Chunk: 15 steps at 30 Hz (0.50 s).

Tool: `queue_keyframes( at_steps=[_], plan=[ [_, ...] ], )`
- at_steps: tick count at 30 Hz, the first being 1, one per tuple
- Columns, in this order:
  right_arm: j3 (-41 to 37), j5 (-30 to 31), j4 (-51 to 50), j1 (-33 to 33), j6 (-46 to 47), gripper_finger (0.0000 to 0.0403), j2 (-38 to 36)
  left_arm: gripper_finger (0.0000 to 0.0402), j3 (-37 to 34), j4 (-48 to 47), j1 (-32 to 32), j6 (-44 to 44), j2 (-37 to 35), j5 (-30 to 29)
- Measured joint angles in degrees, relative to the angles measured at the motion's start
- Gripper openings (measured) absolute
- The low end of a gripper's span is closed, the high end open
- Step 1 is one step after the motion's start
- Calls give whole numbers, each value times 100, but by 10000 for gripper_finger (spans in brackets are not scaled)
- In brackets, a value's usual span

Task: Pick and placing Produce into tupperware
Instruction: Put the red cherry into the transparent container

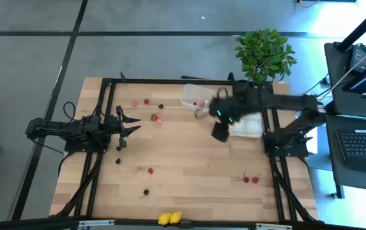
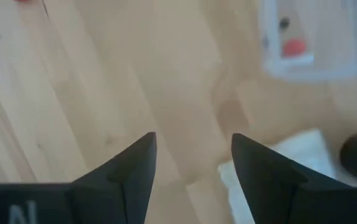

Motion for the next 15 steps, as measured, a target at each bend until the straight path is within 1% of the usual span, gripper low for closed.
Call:
queue_keyframes(
  at_steps=[3,7,11,15],
  plan=[
    [-1065,175,471,577,482,210,-543,124,0,-1,0,1,0,0],
    [-2375,186,1232,1309,928,210,-1042,124,0,0,0,0,0,0],
    [-3347,57,1751,1948,1465,210,-1189,124,0,0,0,2,0,-69],
    [-4007,-96,2133,2549,2150,210,-1169,124,0,0,0,2,0,-333]
  ],
)
